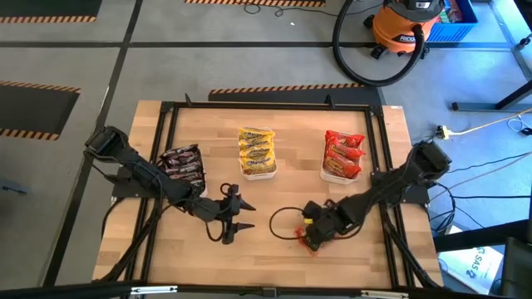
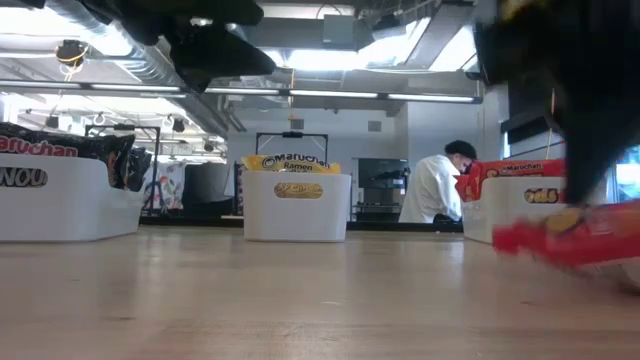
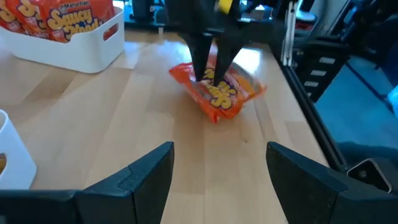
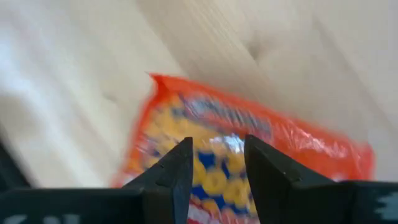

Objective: Sort Maruchan noodles
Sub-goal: Put the orange noodle pack into the right white bin

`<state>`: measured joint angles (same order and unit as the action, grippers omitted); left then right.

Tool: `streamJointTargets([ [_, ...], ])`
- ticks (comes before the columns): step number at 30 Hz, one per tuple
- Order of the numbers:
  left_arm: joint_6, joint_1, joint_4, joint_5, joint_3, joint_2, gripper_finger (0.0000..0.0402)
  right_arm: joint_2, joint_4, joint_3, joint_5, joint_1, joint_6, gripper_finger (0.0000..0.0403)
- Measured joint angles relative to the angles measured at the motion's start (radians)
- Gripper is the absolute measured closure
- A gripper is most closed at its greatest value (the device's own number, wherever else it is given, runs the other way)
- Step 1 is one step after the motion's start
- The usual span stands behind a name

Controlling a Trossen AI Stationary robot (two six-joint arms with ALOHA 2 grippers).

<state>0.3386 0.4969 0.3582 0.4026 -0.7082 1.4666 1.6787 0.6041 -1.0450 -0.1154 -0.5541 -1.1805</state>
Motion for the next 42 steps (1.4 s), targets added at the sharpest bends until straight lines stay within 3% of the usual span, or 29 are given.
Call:
streamJointTargets([
  [4,0.001,0.000,0.035,-0.002,0.000,0.001,0.0153,-0.069,0.001,-0.027,-0.004,-0.004,0.040,0.0259],
  [10,0.020,0.002,0.158,-0.031,-0.009,0.085,0.0153,-0.107,0.090,-0.029,-0.018,-0.108,-0.022,0.0169],
  [14,0.019,0.001,0.144,-0.051,-0.106,0.193,0.0153,-0.102,0.182,-0.024,-0.028,-0.204,-0.117,0.0123],
  [17,-0.005,-0.002,0.129,-0.084,-0.210,0.295,0.0154,-0.102,0.243,-0.017,-0.044,-0.276,-0.212,0.0112],
  [24,-0.071,-0.040,0.125,-0.137,-0.418,0.525,0.0154,-0.102,0.244,0.069,-0.069,-0.390,-0.418,0.0129],
  [30,-0.080,-0.090,0.123,-0.161,-0.526,0.669,0.0153,-0.101,-0.004,0.183,-0.139,-0.415,-0.450,0.0163],
  [34,-0.080,-0.115,0.098,-0.157,-0.542,0.706,0.0153,-0.095,-0.241,0.240,-0.126,-0.385,-0.450,0.0182],
  [37,-0.070,-0.133,0.003,-0.075,-0.542,0.698,0.0154,-0.075,-0.388,0.255,-0.119,-0.356,-0.436,0.0193],
  [42,-0.027,-0.159,-0.165,0.000,-0.542,0.636,0.0154,-0.063,-0.485,0.254,-0.117,-0.312,-0.330,0.0200],
])
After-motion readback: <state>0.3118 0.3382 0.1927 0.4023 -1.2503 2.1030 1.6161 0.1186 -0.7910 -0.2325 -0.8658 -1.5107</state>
